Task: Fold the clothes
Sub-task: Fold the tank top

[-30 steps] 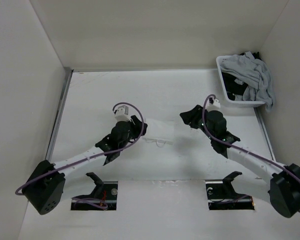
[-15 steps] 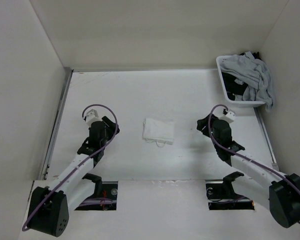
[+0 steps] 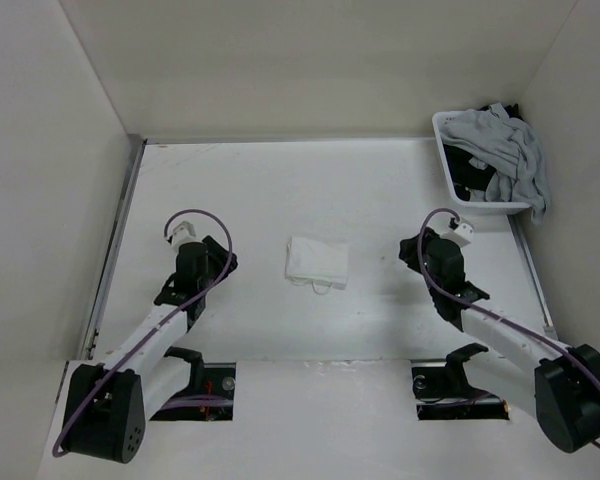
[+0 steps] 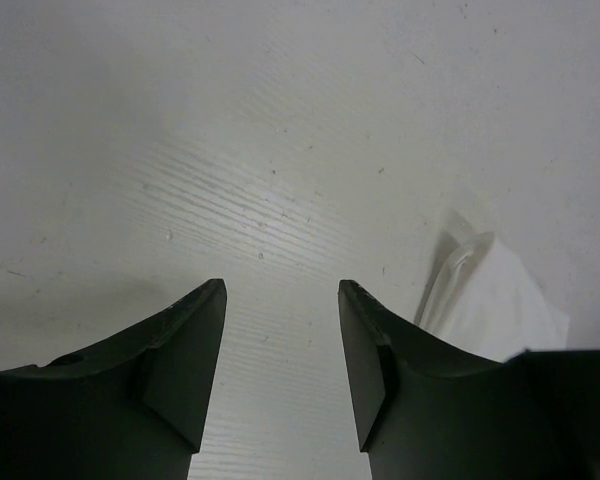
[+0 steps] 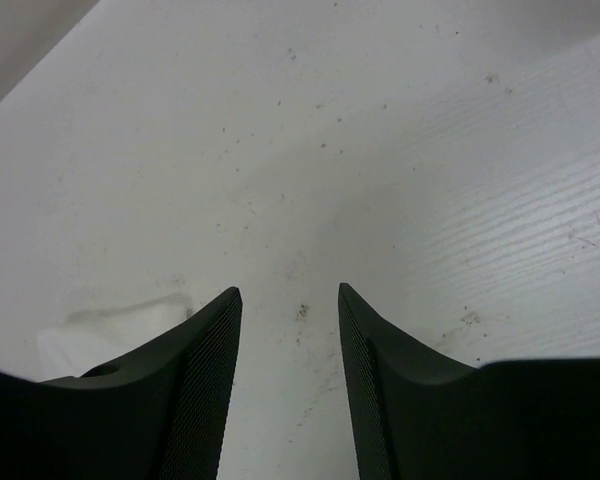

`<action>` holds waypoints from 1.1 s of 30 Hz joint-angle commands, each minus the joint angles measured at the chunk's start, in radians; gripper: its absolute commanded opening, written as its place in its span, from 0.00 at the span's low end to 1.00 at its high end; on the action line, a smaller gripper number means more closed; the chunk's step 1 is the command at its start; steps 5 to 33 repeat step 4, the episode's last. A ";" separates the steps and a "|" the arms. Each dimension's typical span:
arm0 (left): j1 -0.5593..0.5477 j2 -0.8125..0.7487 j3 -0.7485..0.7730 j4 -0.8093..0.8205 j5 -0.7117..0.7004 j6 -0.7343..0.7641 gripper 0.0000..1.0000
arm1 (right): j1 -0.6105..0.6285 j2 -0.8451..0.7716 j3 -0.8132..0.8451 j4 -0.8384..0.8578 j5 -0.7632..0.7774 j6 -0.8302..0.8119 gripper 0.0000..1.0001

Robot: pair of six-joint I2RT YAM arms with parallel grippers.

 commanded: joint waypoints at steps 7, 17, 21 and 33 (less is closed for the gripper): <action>-0.023 0.044 0.054 0.053 0.001 0.012 0.47 | -0.005 -0.003 0.013 0.062 -0.015 0.008 0.47; -0.023 0.044 0.054 0.053 0.001 0.012 0.47 | -0.005 -0.003 0.013 0.062 -0.015 0.008 0.47; -0.023 0.044 0.054 0.053 0.001 0.012 0.47 | -0.005 -0.003 0.013 0.062 -0.015 0.008 0.47; -0.023 0.044 0.054 0.053 0.001 0.012 0.47 | -0.005 -0.003 0.013 0.062 -0.015 0.008 0.47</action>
